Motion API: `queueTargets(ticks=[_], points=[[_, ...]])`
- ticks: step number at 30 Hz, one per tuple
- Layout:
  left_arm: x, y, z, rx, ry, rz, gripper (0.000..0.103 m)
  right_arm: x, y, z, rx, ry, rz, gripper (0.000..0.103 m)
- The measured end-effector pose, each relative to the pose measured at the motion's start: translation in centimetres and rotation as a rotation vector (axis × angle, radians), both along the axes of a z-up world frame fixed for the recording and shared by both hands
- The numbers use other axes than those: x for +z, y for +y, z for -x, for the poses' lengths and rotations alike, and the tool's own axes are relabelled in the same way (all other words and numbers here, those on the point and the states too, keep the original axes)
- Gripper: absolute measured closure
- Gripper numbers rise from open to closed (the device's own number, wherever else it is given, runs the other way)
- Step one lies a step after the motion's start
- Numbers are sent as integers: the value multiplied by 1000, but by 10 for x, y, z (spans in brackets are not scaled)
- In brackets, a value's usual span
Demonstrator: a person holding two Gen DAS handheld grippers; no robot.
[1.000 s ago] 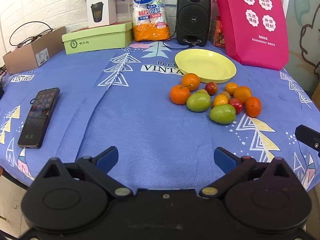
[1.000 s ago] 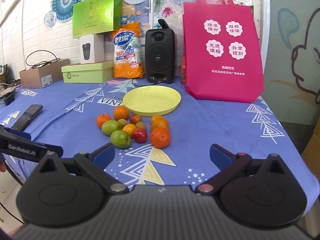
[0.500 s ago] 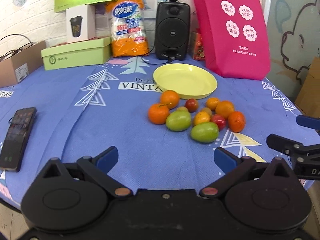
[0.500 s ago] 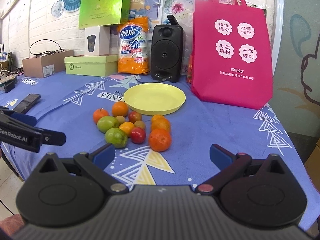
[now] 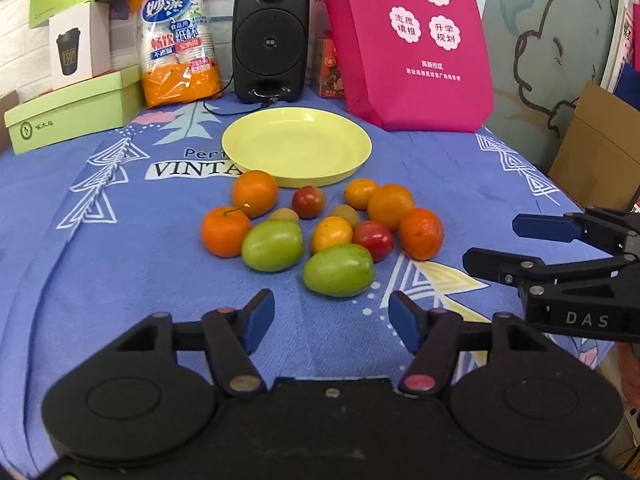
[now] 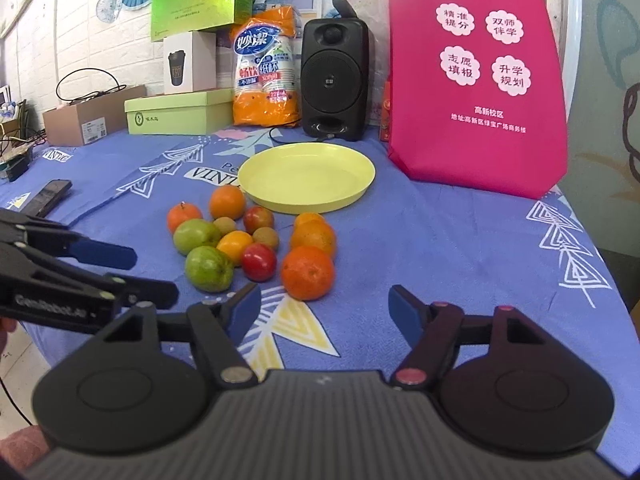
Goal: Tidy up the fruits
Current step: 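Grasp a large green fruit with the left gripper while the right grasps an orange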
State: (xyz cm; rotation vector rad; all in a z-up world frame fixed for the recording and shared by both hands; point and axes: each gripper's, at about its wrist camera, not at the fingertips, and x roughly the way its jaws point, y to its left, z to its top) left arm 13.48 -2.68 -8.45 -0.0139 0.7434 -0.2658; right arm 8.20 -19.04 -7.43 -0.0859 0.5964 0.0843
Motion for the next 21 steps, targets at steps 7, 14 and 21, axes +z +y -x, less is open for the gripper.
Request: queueTargets(ticks=[7,14,21], points=[[-11,-3,-21,-1,22,3,33,-6,-5,-20,37,20,-11,43],[-19,-12,-37,-26,22,-3,55,-13,-10,-34,51,40,-14,43],[-20,-9,-39,-38,10,-8,55,-19,-14,-44,59,56,-19,43]])
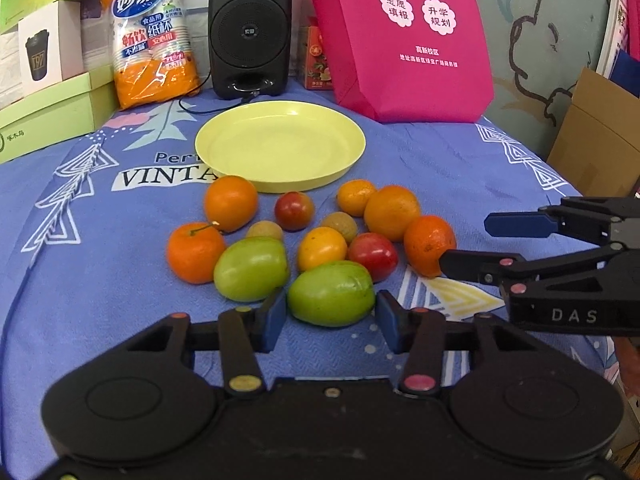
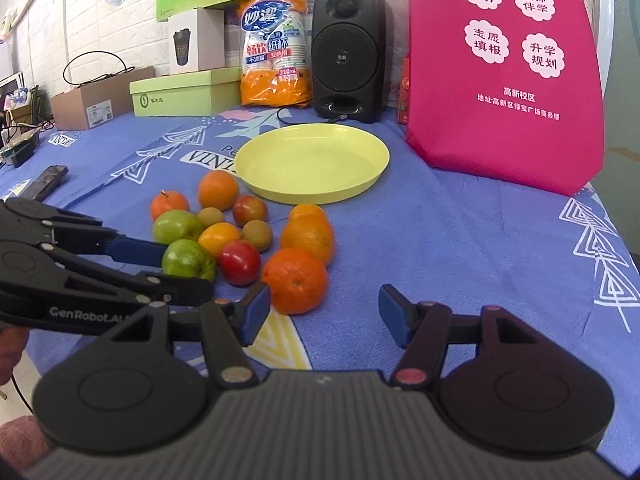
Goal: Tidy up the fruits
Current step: 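Grasp a large green fruit with the left gripper while the right grasps an orange, then carry both fruits onto the yellow plate and open both grippers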
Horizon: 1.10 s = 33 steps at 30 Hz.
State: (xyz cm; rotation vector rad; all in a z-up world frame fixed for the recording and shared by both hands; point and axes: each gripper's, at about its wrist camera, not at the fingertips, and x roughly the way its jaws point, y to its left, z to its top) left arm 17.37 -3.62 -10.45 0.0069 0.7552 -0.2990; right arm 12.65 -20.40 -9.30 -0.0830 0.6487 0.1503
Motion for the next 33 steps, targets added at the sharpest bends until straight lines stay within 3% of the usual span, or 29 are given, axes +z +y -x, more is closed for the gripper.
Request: queueTargets(ticks=[8,11,13,22,33], points=[[2,24,9,44,18,16,55,-10,16,-19,41,31,31,45],[2,27,10,50,21,25,55,-17,25,-24,54,50,52,59],[2,27,11,52,20,26,55,-19,27,-25,48,42,54,62],[12,37,23,63,0,49,55,-11,17,-12,20,38,1,63],[39,49,26,62,-48,68,55,11,12,1,14,-7,5,64]])
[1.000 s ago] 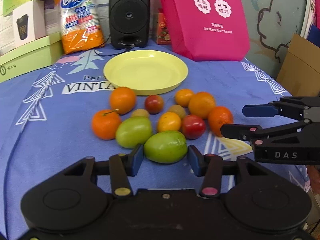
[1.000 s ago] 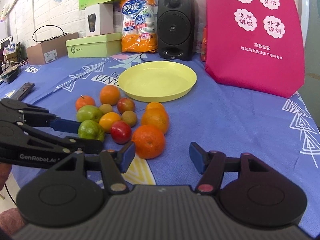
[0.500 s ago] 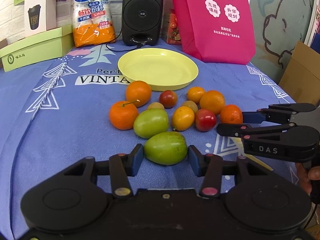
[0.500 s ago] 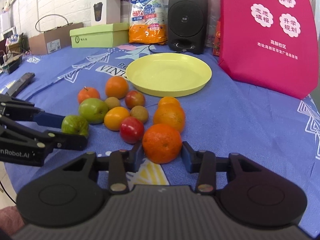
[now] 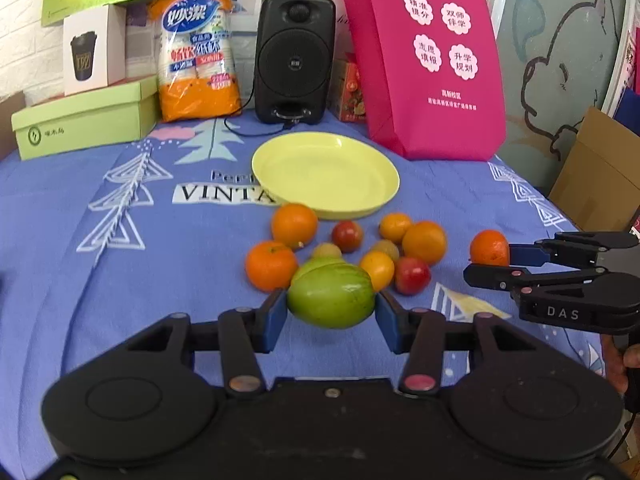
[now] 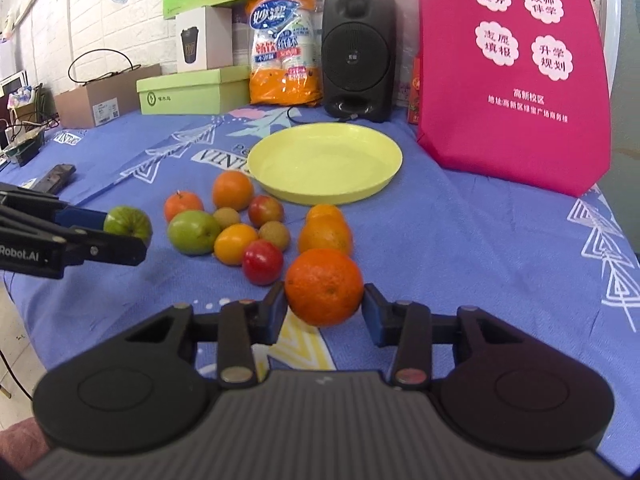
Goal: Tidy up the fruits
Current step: 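Carry both fruits onto the yellow plate and open both grippers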
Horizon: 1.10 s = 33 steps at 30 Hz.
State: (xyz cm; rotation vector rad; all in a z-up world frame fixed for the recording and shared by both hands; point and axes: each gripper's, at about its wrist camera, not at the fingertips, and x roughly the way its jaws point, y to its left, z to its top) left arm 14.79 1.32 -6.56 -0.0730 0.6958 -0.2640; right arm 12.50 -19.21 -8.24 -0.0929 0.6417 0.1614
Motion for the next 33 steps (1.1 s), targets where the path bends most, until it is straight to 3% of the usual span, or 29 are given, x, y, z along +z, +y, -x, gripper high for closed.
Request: queueTargets(ticks=[5,12,15,20,27,31,33], points=[[17,-2,-33,-23,-33,-13,55,20,-1,-26,24,-40,8,64],[22,-5,-120,23,-26,-25,55,28,-2,-99,17,-51,24,64],[13,-10,-160,36,1,-54,55,21,-5,-130,17,-28,1,63],[-16,-11,-206,36,85,-31,55,3,0,-166,44,14,-2,63],[-36,-9,-229,52,117,-36,54,-14,6,-190,43,55,17,63],[-28,-7,-223,68,87,-29,26,-18,7,-196,32,67,22,63],[-18,-4,-216,86,59,-40,24,-18,6,-195,22,60,30,55]])
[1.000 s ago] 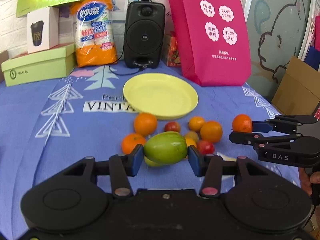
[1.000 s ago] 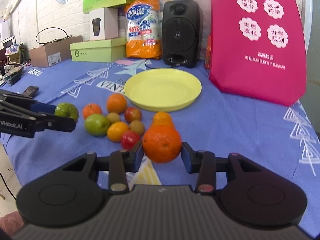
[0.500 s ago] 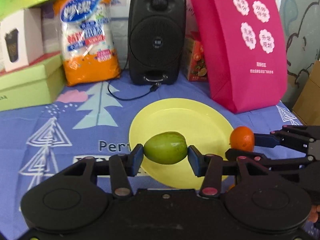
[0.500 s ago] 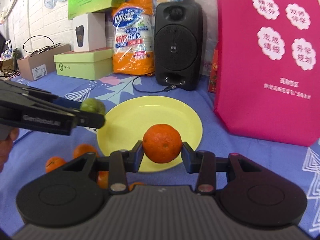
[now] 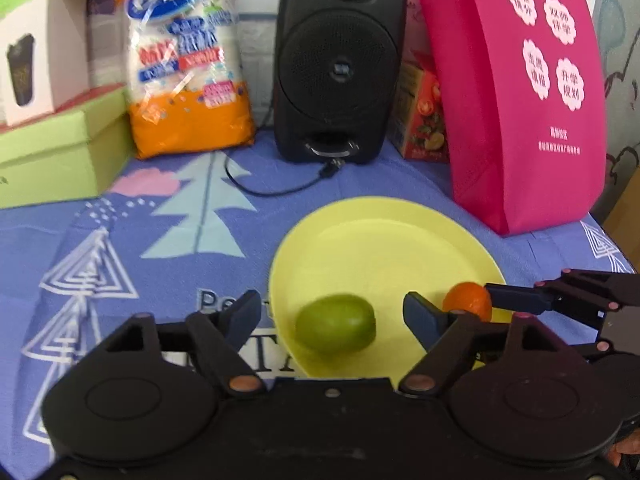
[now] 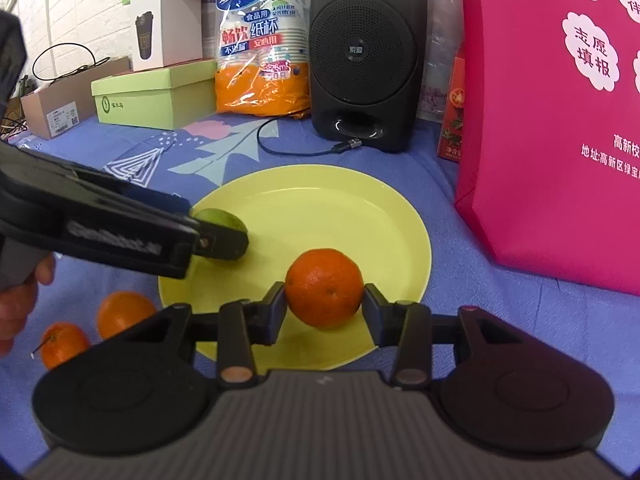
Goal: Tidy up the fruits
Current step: 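Carry both fruits onto the yellow plate and open both grippers, then grasp another green fruit with the left gripper while the right grasps a large orange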
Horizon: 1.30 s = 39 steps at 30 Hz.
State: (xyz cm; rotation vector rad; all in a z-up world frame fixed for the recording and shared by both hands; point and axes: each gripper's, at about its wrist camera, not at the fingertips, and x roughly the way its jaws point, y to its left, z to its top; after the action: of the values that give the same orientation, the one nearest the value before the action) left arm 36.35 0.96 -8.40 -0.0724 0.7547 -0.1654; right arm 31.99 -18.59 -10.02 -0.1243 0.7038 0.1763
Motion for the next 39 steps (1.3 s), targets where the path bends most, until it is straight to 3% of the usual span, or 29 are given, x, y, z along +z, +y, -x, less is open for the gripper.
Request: queueTargets(ticks=[6,10,16,21,25,29,31,39], points=[[29,17,42,15,-56,18,24,25,-7,31,-22,-76,-10,54],[40,25,92,26,-105,20,24,44,-16,72,-45,-131,-65,51],[36,16,166,36,-151,-32,24,52,-17,138,-44,-173,-111,49],[15,-7,207,-15,-139,-77,24,41,-6,175,-1,-148,-135,49],[-3,-18,215,-33,-101,-81,28,26,1,190,-21,-124,-67,49],[-14,-22,210,-39,-79,-56,36,18,-8,191,-47,-100,-81,48],[-18,-21,205,-42,-70,-39,41,16,-12,190,-57,-98,-87,43],[-25,-22,183,-32,-56,-15,41,9,-4,178,-31,-82,-26,41]])
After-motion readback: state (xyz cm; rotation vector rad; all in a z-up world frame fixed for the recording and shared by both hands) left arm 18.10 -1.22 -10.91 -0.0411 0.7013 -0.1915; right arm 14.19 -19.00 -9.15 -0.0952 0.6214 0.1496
